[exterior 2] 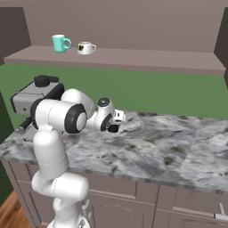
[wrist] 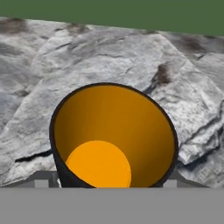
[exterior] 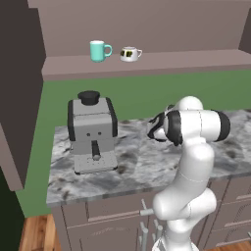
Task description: Pick the mug on the counter and place it in the cabinet with the handle facing the right, like the mugs already inside.
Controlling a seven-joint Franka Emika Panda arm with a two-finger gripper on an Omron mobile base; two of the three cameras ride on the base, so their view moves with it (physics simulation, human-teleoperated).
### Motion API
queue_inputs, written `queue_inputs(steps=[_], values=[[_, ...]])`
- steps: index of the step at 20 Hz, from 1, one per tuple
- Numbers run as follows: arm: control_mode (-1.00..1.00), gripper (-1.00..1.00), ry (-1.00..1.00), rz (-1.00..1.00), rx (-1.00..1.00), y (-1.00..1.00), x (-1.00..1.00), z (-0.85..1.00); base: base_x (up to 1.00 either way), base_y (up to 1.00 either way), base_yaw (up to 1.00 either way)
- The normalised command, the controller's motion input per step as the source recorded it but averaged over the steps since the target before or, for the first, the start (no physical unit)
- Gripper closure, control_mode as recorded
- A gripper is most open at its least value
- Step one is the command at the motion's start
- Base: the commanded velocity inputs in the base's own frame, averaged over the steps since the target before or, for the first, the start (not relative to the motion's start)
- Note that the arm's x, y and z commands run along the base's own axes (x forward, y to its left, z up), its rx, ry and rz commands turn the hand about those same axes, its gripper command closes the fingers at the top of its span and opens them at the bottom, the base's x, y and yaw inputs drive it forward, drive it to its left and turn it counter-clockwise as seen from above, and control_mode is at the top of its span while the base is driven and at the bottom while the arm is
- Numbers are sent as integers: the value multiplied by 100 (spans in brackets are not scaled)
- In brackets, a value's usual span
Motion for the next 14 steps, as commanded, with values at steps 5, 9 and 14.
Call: queue_inputs(steps=[5, 9, 14], values=[[-100, 100, -19, 0, -1, 23, -40, 0, 0, 0, 0], [-100, 100, -26, 1, -3, 30, -59, 3, 0, 0, 0], [-100, 100, -18, 11, -9, 21, -39, 58, 0, 0, 0]])
